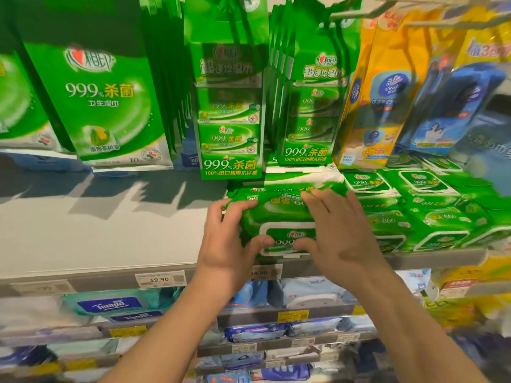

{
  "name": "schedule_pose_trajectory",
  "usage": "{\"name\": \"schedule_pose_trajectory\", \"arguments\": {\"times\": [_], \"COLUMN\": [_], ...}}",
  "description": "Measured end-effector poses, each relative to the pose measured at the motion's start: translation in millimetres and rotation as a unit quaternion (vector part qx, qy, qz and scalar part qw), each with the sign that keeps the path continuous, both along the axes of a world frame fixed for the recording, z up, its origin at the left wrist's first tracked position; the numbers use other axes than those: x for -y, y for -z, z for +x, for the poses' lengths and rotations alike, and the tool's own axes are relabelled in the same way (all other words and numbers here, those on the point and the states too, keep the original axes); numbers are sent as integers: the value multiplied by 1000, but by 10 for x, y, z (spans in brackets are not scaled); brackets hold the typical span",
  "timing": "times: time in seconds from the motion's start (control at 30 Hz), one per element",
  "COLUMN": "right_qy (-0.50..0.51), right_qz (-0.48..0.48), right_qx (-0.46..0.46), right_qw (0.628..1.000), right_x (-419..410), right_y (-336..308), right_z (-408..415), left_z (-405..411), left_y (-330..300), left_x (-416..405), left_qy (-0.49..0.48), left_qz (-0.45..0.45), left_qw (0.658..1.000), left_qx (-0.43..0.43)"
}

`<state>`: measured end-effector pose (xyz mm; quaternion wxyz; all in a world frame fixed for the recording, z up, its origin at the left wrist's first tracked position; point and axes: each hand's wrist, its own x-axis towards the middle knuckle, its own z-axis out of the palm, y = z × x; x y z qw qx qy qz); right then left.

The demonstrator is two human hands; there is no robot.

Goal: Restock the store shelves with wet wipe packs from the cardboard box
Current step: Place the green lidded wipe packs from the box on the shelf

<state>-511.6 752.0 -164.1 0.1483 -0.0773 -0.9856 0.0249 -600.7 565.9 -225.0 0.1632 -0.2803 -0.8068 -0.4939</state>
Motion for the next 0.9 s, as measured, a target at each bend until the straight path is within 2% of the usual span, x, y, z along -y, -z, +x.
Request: {"name": "schedule_pose_trajectory", "arguments": {"times": [0.17, 0.4, 0.67, 0.9], "right_qy": [18, 5, -13, -20], "right_qz": [21, 26, 39, 41], "right_qx": [-30, -76, -56, -53], "right_qw": [999, 997, 998, 998], "right_x": [94, 83, -10, -34], "right_y": [143, 270, 261, 195], "right_z": [123, 31, 21, 8], "left_z": [36, 9, 6, -35], "left_y": [-15, -1, -48, -63], "left_x": [77, 41, 63, -14], "left_qy": [48, 31, 39, 23], "left_qz": [-44, -54, -101, -77], "left_qw": [997, 997, 993, 994], "left_qx": [52, 52, 56, 78]}}
